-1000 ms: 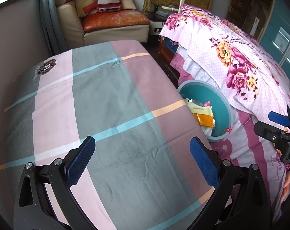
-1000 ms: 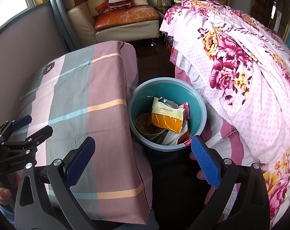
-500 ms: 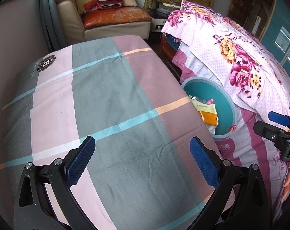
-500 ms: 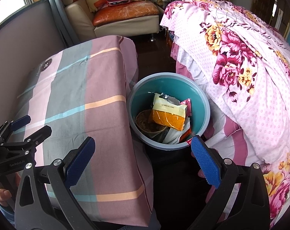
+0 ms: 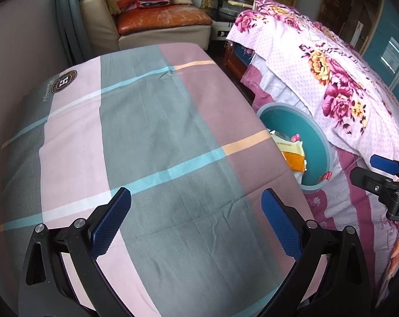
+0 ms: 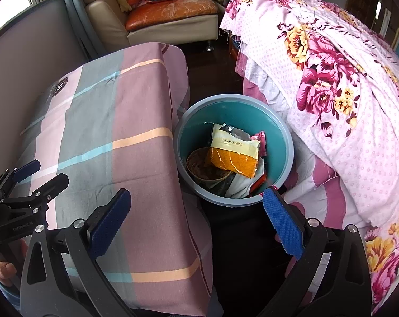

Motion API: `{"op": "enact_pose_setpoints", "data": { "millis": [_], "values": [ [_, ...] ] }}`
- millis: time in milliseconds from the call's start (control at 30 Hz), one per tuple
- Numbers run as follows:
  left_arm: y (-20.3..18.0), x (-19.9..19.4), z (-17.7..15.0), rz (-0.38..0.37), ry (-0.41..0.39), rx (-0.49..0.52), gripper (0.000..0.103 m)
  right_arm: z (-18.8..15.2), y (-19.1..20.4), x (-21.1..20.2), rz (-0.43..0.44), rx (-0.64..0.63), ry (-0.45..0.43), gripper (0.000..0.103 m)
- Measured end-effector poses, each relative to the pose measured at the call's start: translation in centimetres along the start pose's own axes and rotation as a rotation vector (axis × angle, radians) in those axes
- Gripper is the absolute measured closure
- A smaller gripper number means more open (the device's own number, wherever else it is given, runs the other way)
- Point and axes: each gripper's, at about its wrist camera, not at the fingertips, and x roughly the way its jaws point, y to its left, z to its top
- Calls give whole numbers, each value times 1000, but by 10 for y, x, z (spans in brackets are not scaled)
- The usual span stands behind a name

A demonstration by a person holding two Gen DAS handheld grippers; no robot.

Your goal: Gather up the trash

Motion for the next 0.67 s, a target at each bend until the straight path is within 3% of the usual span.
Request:
{"op": "enact_pose_setpoints", "data": {
  "millis": [667],
  "values": [
    [10, 21, 1, -20, 41, -30, 4, 5, 1, 19, -9, 0, 37, 7]
  ]
}}
